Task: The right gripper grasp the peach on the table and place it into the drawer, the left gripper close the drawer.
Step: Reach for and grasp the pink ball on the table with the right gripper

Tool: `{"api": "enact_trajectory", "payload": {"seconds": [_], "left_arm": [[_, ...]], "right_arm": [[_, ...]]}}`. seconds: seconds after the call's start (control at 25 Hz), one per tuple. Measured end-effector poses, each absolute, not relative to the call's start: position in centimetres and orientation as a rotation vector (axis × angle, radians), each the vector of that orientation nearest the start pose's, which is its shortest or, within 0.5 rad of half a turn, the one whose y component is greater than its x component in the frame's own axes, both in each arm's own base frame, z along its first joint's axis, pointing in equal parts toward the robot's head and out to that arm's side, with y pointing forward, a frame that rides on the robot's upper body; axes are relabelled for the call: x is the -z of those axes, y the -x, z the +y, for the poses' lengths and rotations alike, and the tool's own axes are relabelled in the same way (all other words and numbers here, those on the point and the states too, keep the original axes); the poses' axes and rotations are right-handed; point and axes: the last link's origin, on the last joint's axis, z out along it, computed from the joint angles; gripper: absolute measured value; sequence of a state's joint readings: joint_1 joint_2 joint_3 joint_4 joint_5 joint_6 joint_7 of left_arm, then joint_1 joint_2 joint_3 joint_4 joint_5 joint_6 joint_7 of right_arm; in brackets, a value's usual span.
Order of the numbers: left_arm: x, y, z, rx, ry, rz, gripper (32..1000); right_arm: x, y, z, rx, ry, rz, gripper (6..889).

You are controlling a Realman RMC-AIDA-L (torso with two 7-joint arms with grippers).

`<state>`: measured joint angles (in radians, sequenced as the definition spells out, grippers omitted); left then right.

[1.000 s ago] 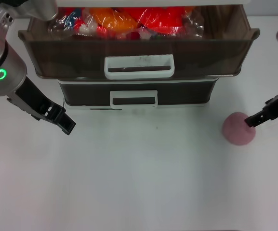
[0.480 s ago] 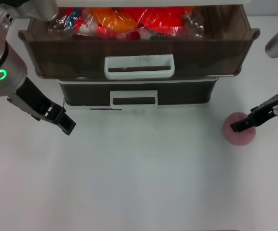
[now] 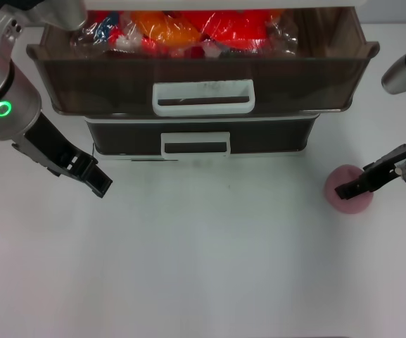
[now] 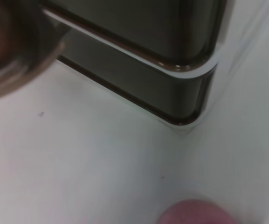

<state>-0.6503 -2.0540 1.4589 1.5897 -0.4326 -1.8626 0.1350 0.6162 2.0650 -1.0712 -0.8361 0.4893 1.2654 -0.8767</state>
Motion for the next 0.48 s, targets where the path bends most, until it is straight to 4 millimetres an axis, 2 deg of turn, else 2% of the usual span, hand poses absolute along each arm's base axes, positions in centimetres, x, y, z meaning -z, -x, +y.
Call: {"api": "enact_trajectory", "payload": {"seconds": [0.4, 0.48], "left_arm": [[-3.11, 14.52, 33.24, -0.652, 2.316, -1.198, 815], [-3.14, 14.56, 33.21, -0.652, 2.314, -1.199, 815]], "right_arm": [[0.72, -29.83, 36.43, 0.416, 2.455, 1.165, 714], [0.73, -29.87, 36.41, 0.409, 2.455, 1.164, 470]]}}
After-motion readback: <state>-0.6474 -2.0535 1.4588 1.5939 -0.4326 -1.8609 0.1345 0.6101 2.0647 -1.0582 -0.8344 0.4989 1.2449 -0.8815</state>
